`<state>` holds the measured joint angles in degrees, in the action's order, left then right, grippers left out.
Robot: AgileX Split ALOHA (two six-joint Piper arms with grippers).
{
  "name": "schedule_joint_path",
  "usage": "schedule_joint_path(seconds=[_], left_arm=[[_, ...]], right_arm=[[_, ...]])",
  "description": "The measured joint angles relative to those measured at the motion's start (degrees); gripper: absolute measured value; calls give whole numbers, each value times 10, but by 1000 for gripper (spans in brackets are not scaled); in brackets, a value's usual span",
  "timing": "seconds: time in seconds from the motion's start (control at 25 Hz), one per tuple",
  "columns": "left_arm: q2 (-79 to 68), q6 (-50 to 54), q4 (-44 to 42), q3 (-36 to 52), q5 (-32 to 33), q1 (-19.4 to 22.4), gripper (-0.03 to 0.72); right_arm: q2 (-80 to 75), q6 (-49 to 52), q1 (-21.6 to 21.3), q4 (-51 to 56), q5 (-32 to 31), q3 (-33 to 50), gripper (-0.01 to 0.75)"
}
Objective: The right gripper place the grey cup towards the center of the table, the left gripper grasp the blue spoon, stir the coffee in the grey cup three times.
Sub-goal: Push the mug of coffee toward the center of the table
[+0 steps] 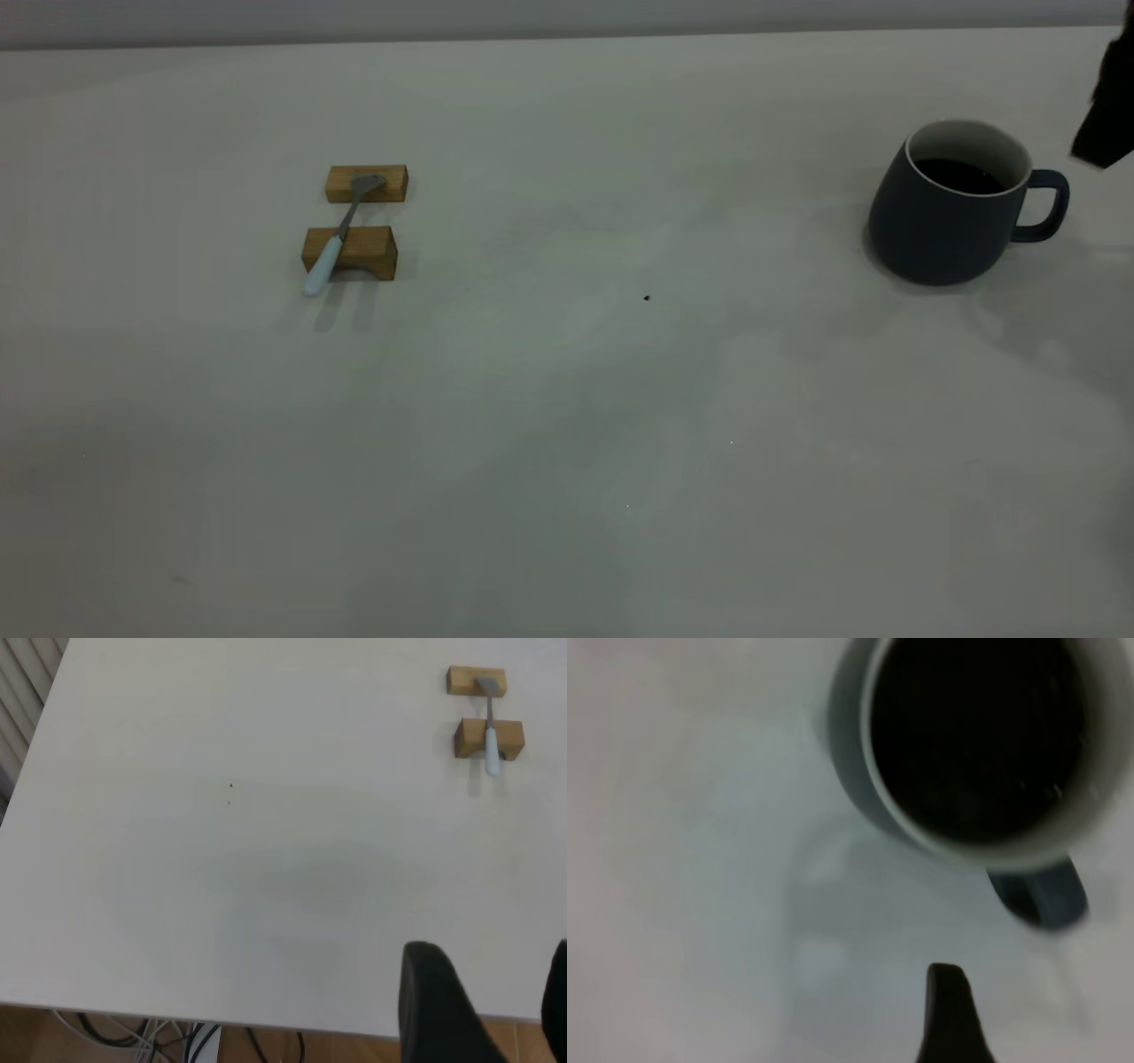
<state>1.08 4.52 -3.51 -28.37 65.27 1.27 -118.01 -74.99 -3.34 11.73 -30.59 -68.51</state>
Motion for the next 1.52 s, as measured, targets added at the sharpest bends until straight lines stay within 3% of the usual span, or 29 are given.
schedule_joint_path(seconds=[0.24, 0.8, 1.04, 1.52], left_arm=[[0, 0, 0, 0, 0, 0, 369], [0, 0, 0, 0, 0, 0, 369], [0, 0, 0, 0, 0, 0, 369], [0, 0, 0, 0, 0, 0, 369]], right_arm=[[-49, -200, -25, 101, 53, -6, 537], [-128, -291, -34, 161, 149, -10, 537], [-143, -347, 3, 233, 161, -23, 537], [-183, -364, 136, 313, 172, -70, 537]])
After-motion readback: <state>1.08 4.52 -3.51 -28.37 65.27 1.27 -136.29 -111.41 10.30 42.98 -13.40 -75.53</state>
